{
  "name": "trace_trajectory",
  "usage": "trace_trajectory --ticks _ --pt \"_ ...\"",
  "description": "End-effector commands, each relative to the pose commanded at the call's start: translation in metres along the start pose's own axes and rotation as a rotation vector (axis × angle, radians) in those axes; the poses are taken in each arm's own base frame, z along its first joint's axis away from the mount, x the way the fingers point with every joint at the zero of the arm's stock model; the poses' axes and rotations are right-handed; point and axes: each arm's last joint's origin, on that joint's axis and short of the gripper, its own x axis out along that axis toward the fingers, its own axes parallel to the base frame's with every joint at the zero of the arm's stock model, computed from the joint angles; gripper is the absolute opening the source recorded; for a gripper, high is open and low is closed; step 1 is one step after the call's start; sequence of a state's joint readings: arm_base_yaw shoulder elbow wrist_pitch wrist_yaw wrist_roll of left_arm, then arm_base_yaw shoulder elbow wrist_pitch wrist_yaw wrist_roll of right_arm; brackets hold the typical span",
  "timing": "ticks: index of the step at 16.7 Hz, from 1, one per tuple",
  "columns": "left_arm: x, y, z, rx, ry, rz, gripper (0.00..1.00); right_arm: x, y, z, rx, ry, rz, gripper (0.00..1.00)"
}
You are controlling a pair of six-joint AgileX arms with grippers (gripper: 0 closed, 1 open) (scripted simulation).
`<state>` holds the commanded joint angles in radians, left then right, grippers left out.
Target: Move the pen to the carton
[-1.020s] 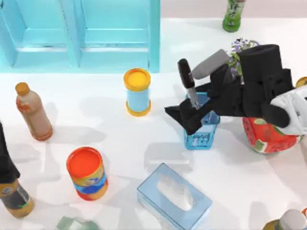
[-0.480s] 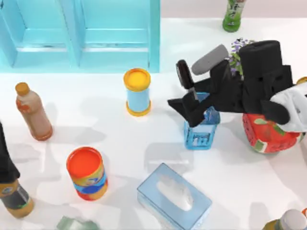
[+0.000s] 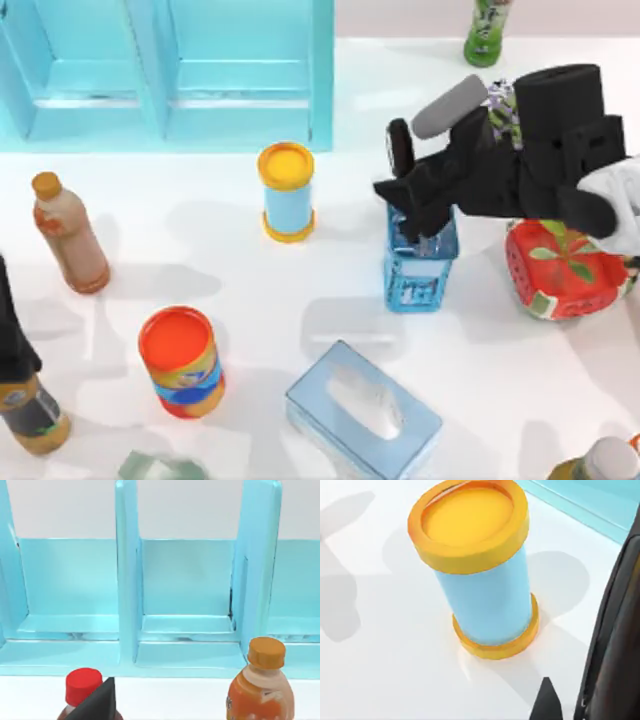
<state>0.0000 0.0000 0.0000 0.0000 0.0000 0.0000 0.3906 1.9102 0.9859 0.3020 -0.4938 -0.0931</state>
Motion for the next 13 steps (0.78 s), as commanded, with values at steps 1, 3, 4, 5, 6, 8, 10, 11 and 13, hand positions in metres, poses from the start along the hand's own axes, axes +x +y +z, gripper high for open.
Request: trace_trajectory --ticks 1,3,4,5,6,8,10,11,13 --pt "0.000 0.000 0.000 0.000 0.000 0.000 1.00 -0.007 -0.006 0.006 -0.003 0.002 0.001 0.00" --pt "0.000 0.000 0.000 0.000 0.000 0.000 1.00 -0.028 -0.021 0.020 -0.007 0.006 -0.002 0.00" --pt "0.000 0.000 0.000 0.000 0.000 0.000 1.00 -0.041 -0.028 0.027 -0.005 0.011 -0.003 0.00" --pt "0.000 0.000 0.000 0.000 0.000 0.000 1.00 -0.056 -0.035 0.034 -0.001 0.017 -0.004 0.00" --pt "0.000 0.000 0.000 0.000 0.000 0.000 1.00 -0.071 -0.041 0.040 0.005 0.022 -0.004 0.00" --pt "0.000 0.000 0.000 0.000 0.000 0.000 1.00 -0.104 -0.051 0.051 0.017 0.028 -0.002 0.00" --pt "0.000 0.000 0.000 0.000 0.000 0.000 1.00 -0.136 -0.055 0.061 0.019 0.019 -0.002 0.00" --pt "0.000 0.000 0.000 0.000 0.000 0.000 1.00 -0.150 -0.055 0.065 0.015 0.011 -0.003 0.00" --pt "0.000 0.000 0.000 0.000 0.000 0.000 1.00 -0.170 -0.055 0.071 0.006 -0.006 -0.007 0.00"
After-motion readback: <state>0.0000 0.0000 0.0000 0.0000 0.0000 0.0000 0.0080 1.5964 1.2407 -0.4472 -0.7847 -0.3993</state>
